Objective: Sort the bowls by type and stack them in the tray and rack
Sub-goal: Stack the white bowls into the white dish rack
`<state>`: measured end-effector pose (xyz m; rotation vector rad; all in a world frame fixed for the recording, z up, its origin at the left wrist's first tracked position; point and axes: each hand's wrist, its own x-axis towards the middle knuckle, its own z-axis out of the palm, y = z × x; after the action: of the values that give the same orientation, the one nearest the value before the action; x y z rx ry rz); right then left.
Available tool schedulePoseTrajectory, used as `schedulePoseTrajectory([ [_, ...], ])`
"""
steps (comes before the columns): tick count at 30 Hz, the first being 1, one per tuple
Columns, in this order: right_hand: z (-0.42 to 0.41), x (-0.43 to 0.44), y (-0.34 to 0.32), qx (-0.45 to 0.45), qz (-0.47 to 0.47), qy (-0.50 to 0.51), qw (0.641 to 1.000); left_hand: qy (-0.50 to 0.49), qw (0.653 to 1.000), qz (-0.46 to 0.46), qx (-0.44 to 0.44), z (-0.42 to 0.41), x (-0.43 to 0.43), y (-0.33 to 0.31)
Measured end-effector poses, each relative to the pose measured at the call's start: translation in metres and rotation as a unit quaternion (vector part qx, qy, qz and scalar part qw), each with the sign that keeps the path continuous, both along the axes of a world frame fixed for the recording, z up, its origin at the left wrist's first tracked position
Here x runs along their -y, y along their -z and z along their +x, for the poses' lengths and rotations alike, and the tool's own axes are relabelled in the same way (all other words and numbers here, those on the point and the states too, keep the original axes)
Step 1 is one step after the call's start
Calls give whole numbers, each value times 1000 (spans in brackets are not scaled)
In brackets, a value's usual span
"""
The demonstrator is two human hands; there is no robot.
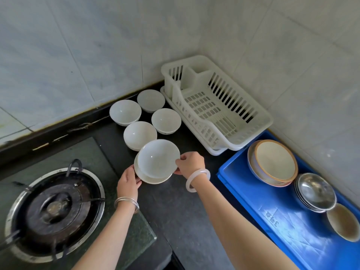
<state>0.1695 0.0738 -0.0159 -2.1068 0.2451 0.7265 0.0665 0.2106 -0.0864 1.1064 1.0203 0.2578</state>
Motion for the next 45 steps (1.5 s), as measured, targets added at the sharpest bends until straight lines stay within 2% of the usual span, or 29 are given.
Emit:
schedulePoseTrajectory([
  [4, -3, -9, 1, -7, -49, -32, 998, 10, 1000, -16, -3, 1, -4, 2],
  [9, -4, -13, 3, -2, -94, -70, 993, 23, 1000, 8, 1, 0, -4, 5],
  [16, 3, -9, 19, 6, -110, -99, 989, 35, 999, 6, 0, 0, -9, 5],
  [18, 5, -8, 22, -17, -88, -82, 993, 35, 999, -4, 4, 2, -11, 2],
  [21, 7, -6, 25, -114, -4, -39, 993, 31, 999, -40, -8, 5, -16, -2],
  [24, 5, -7, 27, -206, 105, 3, 973, 45, 996, -74, -16, 7, -16, -5],
  [26, 2, -8, 28, -224, 140, 21, 964, 52, 995, -78, -15, 6, -14, -6],
  [30, 1, -1, 31, -199, 167, 27, 965, 63, 997, -38, -28, 8, -13, -14],
  [35, 18, 18, 10, -140, 219, 49, 964, 94, 995, 8, 13, 32, -7, -47],
  [45, 125, 59, -59, -9, 293, 134, 947, 165, 981, 36, 92, 169, 20, -126],
])
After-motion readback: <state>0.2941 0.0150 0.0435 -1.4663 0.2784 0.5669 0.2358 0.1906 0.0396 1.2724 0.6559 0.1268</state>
